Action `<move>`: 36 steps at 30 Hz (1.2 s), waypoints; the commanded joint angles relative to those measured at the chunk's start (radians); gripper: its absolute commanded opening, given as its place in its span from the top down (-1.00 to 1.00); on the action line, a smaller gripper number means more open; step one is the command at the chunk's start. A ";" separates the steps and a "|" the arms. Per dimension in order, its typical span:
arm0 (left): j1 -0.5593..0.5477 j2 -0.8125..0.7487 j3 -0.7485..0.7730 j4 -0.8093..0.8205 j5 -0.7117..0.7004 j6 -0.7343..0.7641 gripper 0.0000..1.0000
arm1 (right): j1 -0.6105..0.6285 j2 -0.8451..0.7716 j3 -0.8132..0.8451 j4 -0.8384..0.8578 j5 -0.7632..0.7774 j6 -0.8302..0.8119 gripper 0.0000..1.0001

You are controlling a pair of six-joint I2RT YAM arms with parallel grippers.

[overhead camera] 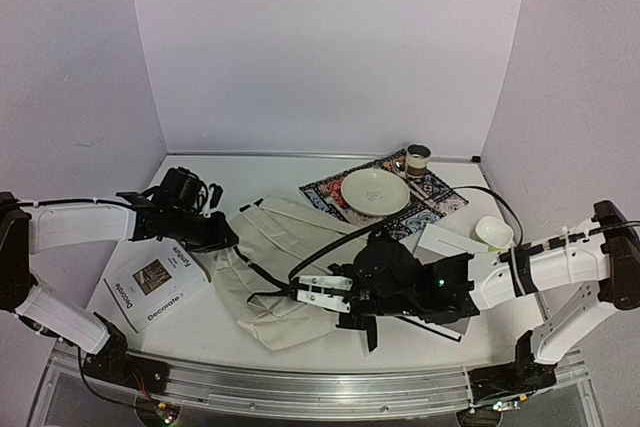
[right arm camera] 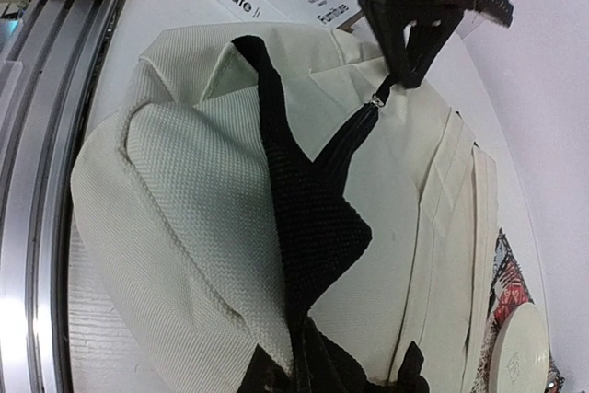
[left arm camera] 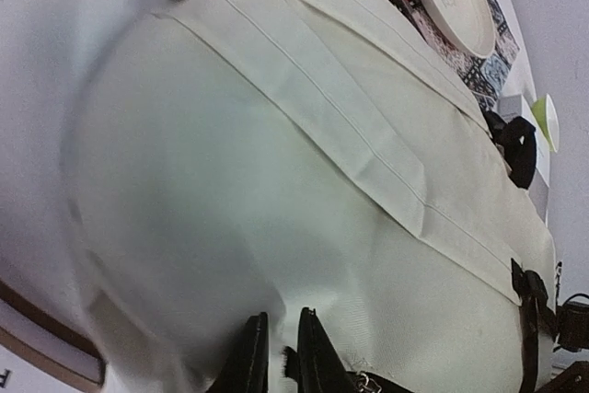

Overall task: Pack the student bag
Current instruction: Zip the pocket on the back of the bag in the student bag, then pick up the student bag from the center of the board.

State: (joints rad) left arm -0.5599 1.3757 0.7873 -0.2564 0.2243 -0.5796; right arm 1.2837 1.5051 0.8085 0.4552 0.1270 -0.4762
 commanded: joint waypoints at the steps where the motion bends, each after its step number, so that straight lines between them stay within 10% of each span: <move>1: 0.058 -0.109 0.046 -0.032 -0.076 0.012 0.44 | 0.012 -0.010 0.029 -0.050 -0.018 0.031 0.92; 8: 0.060 -0.284 -0.080 -0.107 -0.087 -0.094 -0.35 | 0.012 0.043 0.052 0.016 -0.024 0.049 0.92; 25: 0.061 -0.057 -0.110 0.121 -0.077 -0.080 -0.52 | 0.012 0.083 0.079 0.034 -0.065 0.097 0.88; 29: 0.075 0.048 -0.073 0.159 -0.047 -0.064 -0.37 | 0.013 0.085 0.078 0.035 -0.073 0.105 0.88; 36: 0.078 -0.009 -0.022 0.144 -0.007 -0.032 0.66 | 0.013 0.070 0.084 0.020 -0.069 0.110 0.83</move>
State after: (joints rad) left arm -0.4889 1.4338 0.6940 -0.1442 0.1957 -0.6471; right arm 1.2919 1.5879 0.8387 0.4351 0.0743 -0.3907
